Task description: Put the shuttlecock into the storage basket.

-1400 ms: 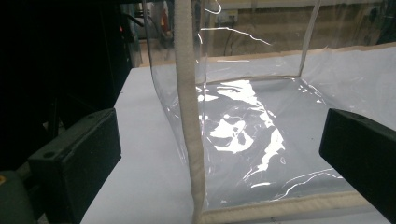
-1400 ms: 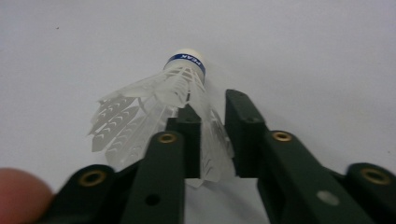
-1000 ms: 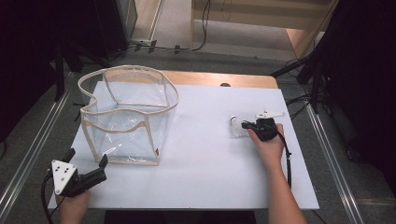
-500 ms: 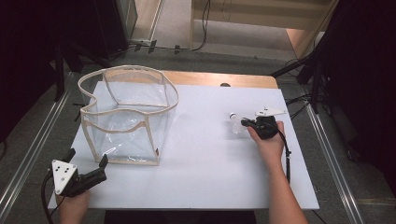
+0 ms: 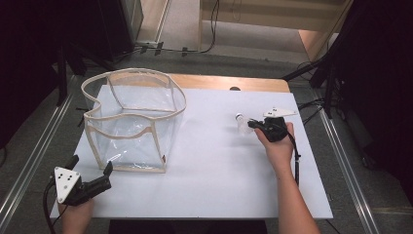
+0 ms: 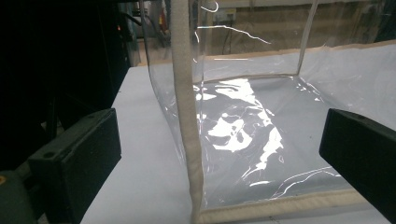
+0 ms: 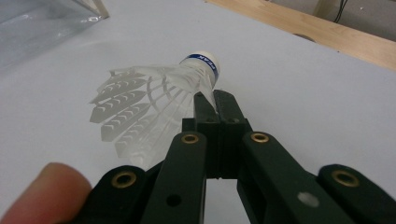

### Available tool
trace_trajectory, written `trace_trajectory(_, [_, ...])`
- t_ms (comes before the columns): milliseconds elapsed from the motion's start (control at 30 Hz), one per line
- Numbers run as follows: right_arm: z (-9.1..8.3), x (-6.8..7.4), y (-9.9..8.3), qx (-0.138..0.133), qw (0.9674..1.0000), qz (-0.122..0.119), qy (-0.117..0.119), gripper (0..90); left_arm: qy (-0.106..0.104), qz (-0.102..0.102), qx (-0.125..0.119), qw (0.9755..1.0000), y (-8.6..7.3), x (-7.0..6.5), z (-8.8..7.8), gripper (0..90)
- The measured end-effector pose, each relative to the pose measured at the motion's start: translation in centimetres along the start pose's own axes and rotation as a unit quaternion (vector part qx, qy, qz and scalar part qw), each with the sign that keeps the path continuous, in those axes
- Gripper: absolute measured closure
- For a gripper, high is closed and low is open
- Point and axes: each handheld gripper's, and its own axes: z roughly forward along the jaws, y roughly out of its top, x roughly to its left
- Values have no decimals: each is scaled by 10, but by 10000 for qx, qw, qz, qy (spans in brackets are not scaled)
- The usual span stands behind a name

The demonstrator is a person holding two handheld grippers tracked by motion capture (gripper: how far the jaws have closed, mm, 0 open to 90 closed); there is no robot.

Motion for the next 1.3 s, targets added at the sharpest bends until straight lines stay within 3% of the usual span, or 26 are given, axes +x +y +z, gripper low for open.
trace_trajectory(1300, [-8,35,58,-308,9983,-426,260,881,-18,79,14,10000,0,-2,1,0])
